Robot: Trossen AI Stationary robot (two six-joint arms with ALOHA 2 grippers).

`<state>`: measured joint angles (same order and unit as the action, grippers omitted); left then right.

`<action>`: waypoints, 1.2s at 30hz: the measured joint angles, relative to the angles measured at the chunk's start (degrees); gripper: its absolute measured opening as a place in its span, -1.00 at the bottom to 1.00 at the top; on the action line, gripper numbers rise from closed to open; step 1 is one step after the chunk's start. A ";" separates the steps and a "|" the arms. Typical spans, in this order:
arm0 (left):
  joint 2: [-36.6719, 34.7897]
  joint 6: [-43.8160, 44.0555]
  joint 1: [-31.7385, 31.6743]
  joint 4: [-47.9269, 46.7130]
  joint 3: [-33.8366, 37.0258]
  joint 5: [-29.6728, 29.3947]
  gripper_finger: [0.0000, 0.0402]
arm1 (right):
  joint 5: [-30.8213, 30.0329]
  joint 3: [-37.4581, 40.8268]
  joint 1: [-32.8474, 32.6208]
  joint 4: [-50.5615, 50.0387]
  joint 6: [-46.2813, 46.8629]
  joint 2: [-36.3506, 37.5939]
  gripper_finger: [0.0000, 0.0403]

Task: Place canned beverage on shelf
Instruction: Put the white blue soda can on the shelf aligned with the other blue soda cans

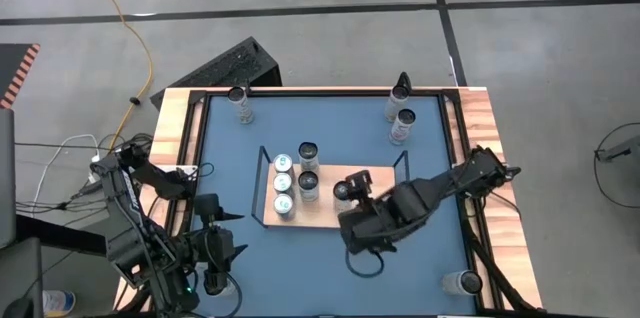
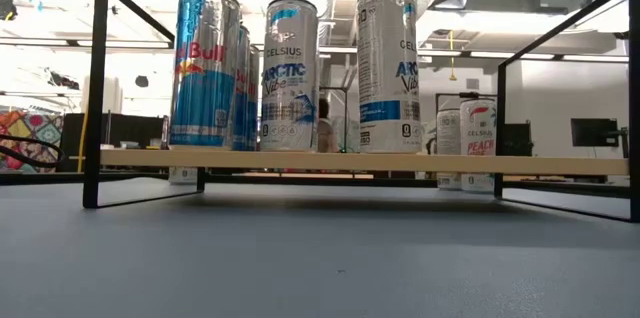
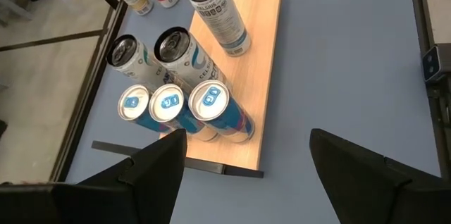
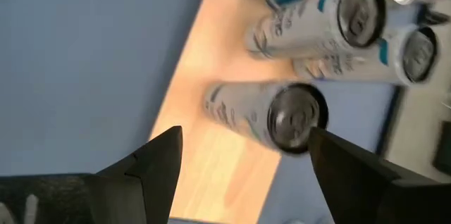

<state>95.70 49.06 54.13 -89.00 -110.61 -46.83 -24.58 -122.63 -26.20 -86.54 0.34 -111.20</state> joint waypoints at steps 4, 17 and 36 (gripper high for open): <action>0.00 0.24 0.00 0.01 0.00 -0.20 0.43 | 4.00 0.00 3.10 2.56 -6.29 -0.02 0.47; 0.00 0.51 0.00 -0.01 0.00 -0.35 0.43 | 11.19 0.02 11.67 3.33 -21.17 -0.63 0.47; 0.00 1.20 0.02 -0.05 0.00 -0.33 0.43 | 15.55 3.30 12.81 5.01 -23.49 -0.70 0.47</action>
<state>95.70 50.26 54.15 -89.06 -110.61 -47.16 -9.04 -119.33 -13.39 -81.53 -23.15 -111.90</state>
